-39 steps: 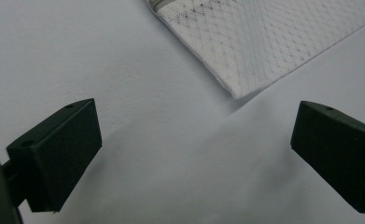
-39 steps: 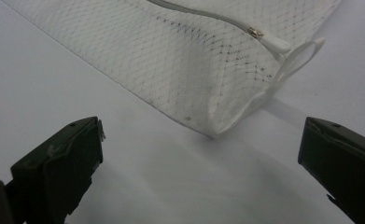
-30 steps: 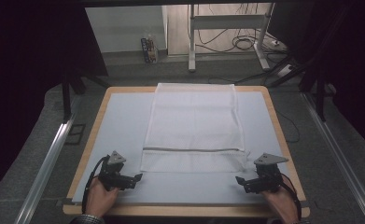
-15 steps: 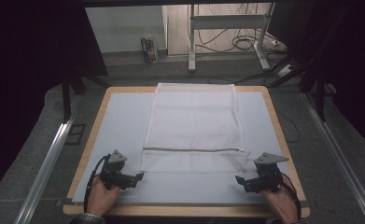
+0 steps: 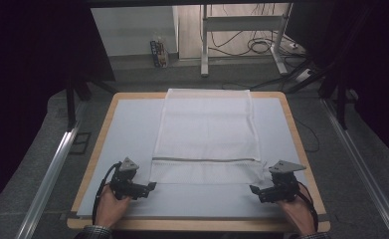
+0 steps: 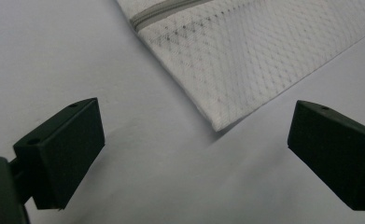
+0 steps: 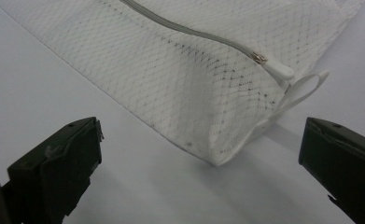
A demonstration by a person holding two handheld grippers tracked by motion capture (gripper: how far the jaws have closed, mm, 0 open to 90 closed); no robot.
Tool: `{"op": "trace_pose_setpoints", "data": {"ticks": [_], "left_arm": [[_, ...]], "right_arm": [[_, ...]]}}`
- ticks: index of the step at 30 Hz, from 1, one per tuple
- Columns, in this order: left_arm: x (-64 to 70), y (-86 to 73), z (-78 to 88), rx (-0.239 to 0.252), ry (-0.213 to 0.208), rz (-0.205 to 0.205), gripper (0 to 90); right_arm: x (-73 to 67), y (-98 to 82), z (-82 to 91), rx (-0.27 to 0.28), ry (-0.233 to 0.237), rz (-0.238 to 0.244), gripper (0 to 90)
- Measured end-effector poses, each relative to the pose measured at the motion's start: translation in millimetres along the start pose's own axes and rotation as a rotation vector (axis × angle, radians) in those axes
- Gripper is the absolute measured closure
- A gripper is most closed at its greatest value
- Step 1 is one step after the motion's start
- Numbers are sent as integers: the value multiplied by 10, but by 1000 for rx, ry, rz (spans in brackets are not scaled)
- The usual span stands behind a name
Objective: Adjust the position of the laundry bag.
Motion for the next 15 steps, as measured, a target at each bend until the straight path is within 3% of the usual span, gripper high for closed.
{"op": "trace_pose_setpoints", "data": {"ticks": [3, 10, 15], "left_arm": [[6, 14, -17, 0, 19, -24, 44], [1, 80, -35, 18, 26, -38, 50], [-35, 153, -54, 35, -4, -17, 59]], "right_arm": [[9, 27, -21, 8, 9, -7, 0], [52, 62, -78, 20, 9, -35, 0], [113, 67, -111, 19, -11, -76, 0]]}}
Point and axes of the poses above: each handheld gripper's, and its own axes: z roughly backward along the jaws, y roughly out of its top, x roughly to its right, the point moved 9 cm from there along -z, roughly forward along the jaws, and after that the axes turned 8 degrees about z, right-handed, at the moved point
